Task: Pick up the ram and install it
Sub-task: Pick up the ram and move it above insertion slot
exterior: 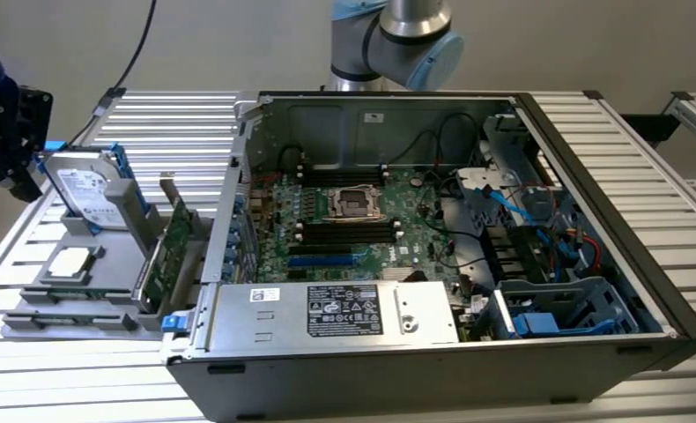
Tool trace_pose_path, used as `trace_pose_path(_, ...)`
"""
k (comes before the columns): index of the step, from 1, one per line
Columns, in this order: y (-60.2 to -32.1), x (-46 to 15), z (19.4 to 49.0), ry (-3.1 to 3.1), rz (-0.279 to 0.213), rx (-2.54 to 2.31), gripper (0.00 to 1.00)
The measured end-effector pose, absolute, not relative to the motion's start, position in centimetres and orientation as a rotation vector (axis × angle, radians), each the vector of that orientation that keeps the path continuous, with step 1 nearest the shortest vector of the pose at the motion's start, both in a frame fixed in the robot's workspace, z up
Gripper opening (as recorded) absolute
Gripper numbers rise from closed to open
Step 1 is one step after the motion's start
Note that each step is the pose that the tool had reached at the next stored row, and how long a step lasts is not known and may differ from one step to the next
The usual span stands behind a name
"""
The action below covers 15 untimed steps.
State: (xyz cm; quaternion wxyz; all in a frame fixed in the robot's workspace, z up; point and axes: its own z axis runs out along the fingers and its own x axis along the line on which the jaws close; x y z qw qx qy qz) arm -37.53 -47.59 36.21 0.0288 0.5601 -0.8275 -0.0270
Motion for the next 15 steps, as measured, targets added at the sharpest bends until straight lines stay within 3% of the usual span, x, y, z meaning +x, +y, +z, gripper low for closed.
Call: trace_pose_path(15,-47.59,-37.64,36.2,-2.346,-0.07,1.99,0.12)
